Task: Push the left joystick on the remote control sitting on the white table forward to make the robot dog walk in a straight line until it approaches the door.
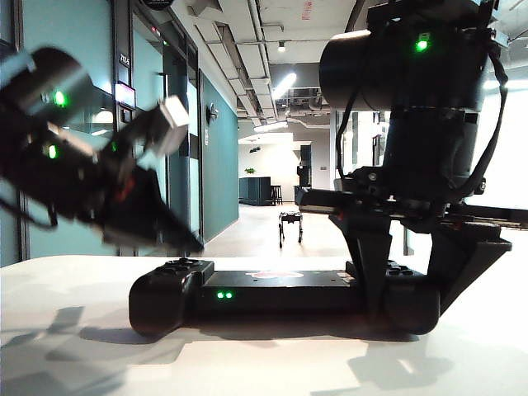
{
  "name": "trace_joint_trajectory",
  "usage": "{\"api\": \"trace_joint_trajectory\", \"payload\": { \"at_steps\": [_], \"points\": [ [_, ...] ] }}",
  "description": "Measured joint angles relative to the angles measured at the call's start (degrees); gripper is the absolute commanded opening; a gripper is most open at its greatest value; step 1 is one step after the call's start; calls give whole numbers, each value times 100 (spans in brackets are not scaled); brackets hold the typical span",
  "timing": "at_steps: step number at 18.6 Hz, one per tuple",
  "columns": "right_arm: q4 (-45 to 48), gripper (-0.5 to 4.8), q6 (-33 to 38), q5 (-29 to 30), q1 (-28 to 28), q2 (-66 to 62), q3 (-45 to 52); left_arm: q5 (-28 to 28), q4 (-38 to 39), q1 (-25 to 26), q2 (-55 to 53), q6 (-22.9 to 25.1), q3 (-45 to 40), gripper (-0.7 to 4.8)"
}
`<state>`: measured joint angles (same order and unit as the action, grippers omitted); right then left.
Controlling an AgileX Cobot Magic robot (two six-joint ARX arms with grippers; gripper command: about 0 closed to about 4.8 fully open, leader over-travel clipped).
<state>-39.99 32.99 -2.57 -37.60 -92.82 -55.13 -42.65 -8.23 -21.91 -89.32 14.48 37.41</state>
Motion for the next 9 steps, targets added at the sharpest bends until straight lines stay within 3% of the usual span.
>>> {"api": "trace_joint_trajectory", "payload": {
  "at_steps": [3, 6, 8, 9],
  "points": [
    [0, 242, -4, -42, 0, 0, 0, 11, 210, 0, 570, -114, 118, -6],
    [0, 243, -28, -44, 0, 0, 0, 452, 1025, -2, 1556, -669, 291, -5],
    [0, 391, -92, -44, 2, -2, 2, 1497, 1373, -2, 2496, -1178, 448, -5],
    [2, 400, -157, -39, 4, -2, 2, 1917, 1596, -2, 2968, -1349, 542, -6]
  ]
}}
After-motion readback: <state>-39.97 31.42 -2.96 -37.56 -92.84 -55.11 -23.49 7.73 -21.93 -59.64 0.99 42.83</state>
